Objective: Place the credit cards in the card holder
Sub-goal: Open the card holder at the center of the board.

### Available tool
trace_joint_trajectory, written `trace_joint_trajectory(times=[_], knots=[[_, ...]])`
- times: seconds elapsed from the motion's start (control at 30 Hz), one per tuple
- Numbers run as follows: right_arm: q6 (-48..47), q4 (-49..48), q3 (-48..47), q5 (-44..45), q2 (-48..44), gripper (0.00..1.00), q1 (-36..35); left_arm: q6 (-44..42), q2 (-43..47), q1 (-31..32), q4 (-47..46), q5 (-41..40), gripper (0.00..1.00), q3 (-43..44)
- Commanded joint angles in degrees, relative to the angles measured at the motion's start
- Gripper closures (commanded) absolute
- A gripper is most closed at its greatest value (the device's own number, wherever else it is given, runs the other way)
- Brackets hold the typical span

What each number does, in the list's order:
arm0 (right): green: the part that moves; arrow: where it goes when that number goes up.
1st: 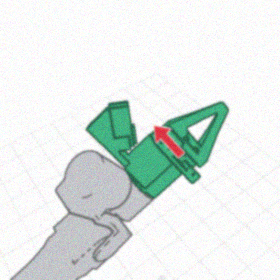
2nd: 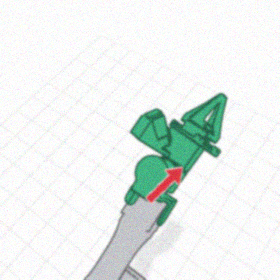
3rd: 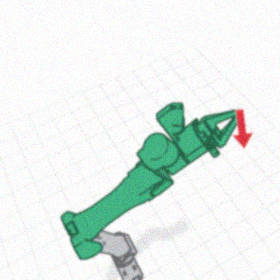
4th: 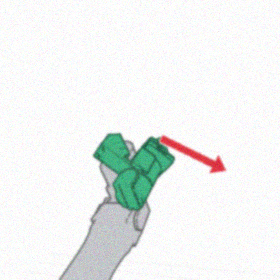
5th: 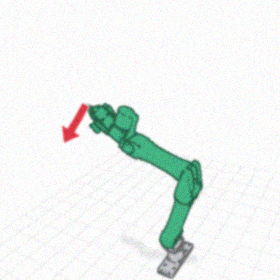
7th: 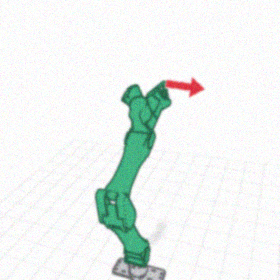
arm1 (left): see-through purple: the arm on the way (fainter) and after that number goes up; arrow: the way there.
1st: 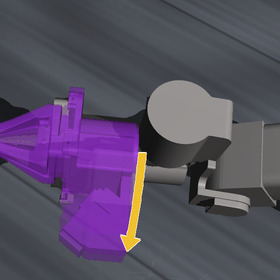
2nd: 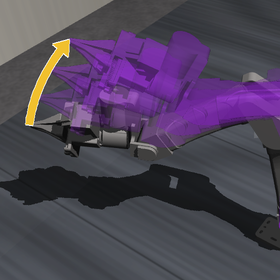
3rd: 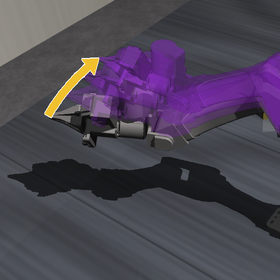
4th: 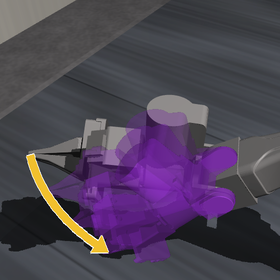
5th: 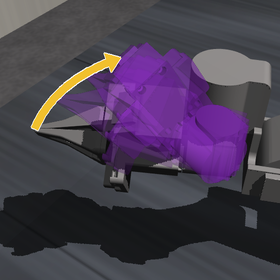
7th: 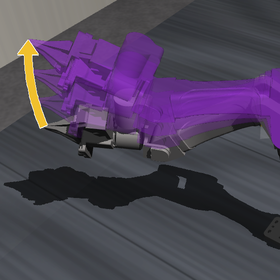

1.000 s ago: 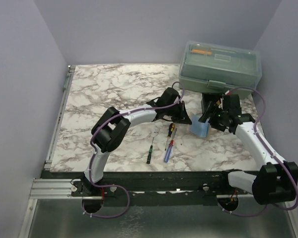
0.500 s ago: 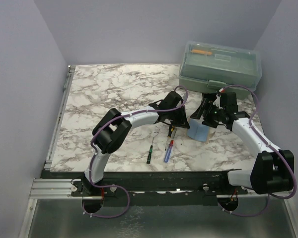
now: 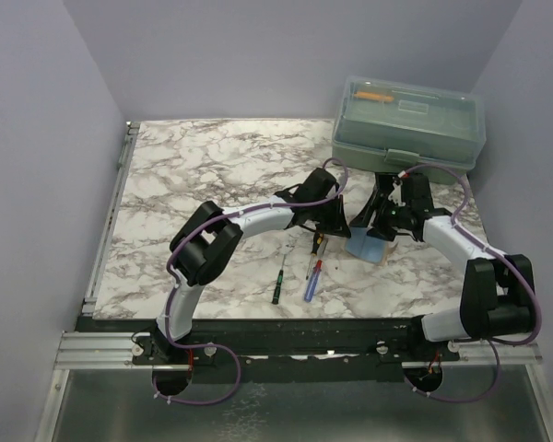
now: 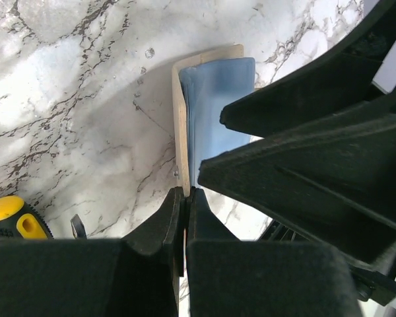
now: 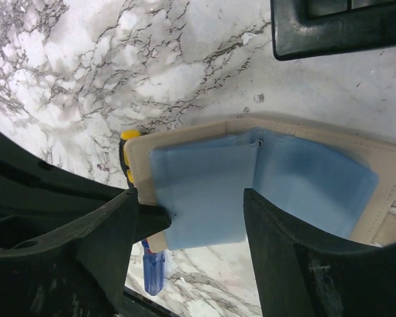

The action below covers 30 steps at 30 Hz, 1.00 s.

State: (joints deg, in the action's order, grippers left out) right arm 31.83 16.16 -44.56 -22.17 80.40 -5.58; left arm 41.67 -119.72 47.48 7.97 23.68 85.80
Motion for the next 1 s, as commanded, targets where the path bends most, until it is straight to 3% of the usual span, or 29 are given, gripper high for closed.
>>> trace_joint_trajectory(times=[0.0, 0.2, 0.5, 0.7, 0.83, 0.97], knots=[[-1.19, -2.49, 0.93, -0.33, 2.13, 0.32, -0.22, -1.00, 3.02, 0.25, -0.14, -0.24, 1.00, 0.66], [-1.55, -1.49, 0.96, 3.07, 3.64, 0.34, -0.21, -0.93, 3.44, 0.33, -0.36, -0.36, 1.00, 0.27], [-1.23, -0.12, 2.76, 7.15, 2.97, 0.57, -0.22, 0.43, 3.44, -0.49, -0.57, 0.59, 1.00, 0.06], [-1.06, -0.86, 3.58, 7.70, 2.09, 0.59, -0.22, 1.14, 3.73, -1.23, -1.13, 1.19, 0.95, -1.07], [-0.86, -0.91, 3.63, 7.11, 2.12, 0.69, -0.21, 1.57, 2.97, -1.26, -1.59, 1.78, 1.00, -0.66], [-0.73, 1.28, 3.62, 9.60, 1.19, 0.68, -0.22, 1.12, 3.69, -1.27, -1.56, 0.72, 1.00, -1.18]])
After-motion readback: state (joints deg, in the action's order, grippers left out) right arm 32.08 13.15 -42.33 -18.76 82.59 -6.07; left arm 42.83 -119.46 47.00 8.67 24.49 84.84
